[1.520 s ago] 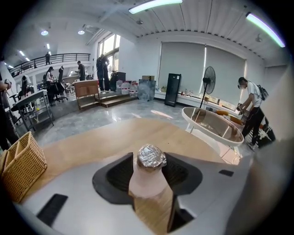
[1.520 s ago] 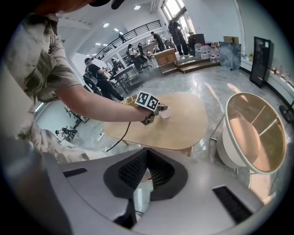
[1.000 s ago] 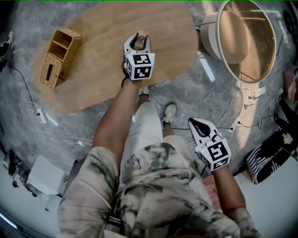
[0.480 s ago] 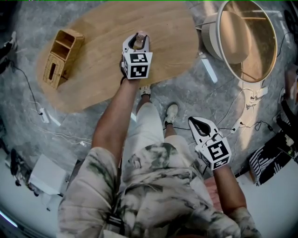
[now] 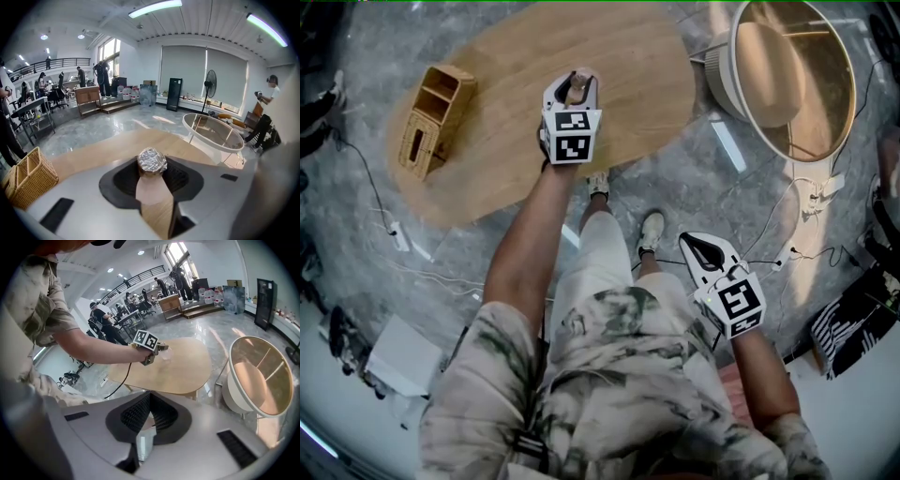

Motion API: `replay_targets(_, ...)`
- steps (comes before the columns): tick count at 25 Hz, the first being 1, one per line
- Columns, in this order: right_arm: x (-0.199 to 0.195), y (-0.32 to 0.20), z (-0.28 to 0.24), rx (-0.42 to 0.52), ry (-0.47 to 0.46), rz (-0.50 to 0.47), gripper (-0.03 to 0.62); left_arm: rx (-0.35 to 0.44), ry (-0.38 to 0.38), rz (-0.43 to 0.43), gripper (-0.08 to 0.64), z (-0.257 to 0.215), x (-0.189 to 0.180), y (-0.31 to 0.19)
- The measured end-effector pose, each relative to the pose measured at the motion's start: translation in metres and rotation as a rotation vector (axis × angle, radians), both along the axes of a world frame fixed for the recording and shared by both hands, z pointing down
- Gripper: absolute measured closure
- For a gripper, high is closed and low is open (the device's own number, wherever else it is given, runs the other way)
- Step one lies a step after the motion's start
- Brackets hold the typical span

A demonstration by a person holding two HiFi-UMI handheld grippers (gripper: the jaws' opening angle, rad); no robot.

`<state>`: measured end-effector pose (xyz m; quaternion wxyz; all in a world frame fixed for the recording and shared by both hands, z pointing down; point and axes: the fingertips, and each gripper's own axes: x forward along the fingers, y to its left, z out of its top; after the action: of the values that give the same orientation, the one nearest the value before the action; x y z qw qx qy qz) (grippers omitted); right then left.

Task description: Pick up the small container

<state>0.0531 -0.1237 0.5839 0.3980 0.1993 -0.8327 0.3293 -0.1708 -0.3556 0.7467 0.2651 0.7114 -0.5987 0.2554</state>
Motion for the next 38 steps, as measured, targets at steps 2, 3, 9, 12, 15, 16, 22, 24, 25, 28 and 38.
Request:
replay_targets(2, 0.001, 0.001, -0.003, 0.019, -0.027, 0.01, 0.571, 0.0, 0.002, 0.005, 0.408, -0.009, 0.001, 0.002)
replay_targets(3, 0.001, 0.002, -0.005, 0.024, -0.033, 0.009, 0.571, 0.0, 0.004, 0.008, 0.409, -0.014, 0.001, 0.003)
replay_targets(9, 0.01, 0.004, -0.02, 0.052, -0.055, 0.015, 0.571, 0.016, 0.011, 0.024, 0.409, -0.049, 0.008, 0.008)
replay_targets(12, 0.015, 0.008, -0.027, 0.063, -0.061, 0.02, 0.571, 0.035, 0.016, 0.031, 0.409, -0.071, 0.01, 0.011)
replay_targets(15, 0.018, 0.012, -0.034, 0.075, -0.07, 0.025, 0.571, 0.041, 0.023, 0.046, 0.41, -0.092, 0.013, 0.014)
replay_targets(16, 0.02, 0.013, -0.037, 0.08, -0.074, 0.027, 0.571, 0.042, 0.025, 0.051, 0.41, -0.099, 0.015, 0.016)
replay_targets(22, 0.025, 0.017, -0.053, 0.106, -0.097, 0.034, 0.571, 0.049, 0.036, 0.072, 0.41, -0.141, 0.022, 0.026)
replay_targets(24, 0.025, 0.019, -0.059, 0.116, -0.105, 0.03, 0.571, 0.053, 0.038, 0.079, 0.409, -0.155, 0.024, 0.031)
replay_targets(25, 0.025, 0.019, -0.061, 0.122, -0.11, 0.028, 0.571, 0.056, 0.04, 0.081, 0.41, -0.163, 0.024, 0.033)
replay_targets(28, 0.026, 0.019, -0.07, 0.136, -0.121, 0.019, 0.571, 0.064, 0.045, 0.088, 0.41, -0.187, 0.026, 0.04)
replay_targets(38, 0.022, 0.023, -0.091, 0.17, -0.15, -0.016, 0.571, 0.089, 0.061, 0.103, 0.41, -0.247, 0.027, 0.067)
